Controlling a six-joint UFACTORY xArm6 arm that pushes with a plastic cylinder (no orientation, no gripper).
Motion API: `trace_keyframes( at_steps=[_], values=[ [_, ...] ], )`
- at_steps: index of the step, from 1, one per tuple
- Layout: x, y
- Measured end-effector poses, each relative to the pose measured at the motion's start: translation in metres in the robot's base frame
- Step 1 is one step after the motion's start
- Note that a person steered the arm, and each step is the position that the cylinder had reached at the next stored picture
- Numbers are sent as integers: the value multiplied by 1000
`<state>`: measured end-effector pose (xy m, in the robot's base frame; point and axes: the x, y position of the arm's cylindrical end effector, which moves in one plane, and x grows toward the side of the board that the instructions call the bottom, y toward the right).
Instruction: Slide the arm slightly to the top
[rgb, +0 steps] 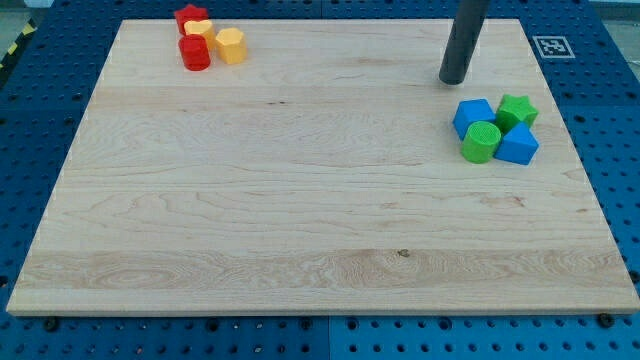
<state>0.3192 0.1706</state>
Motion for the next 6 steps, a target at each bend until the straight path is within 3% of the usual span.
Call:
trace_keyframes(
  at_steps=[6],
  values=[
    [-14, 1]
  ],
)
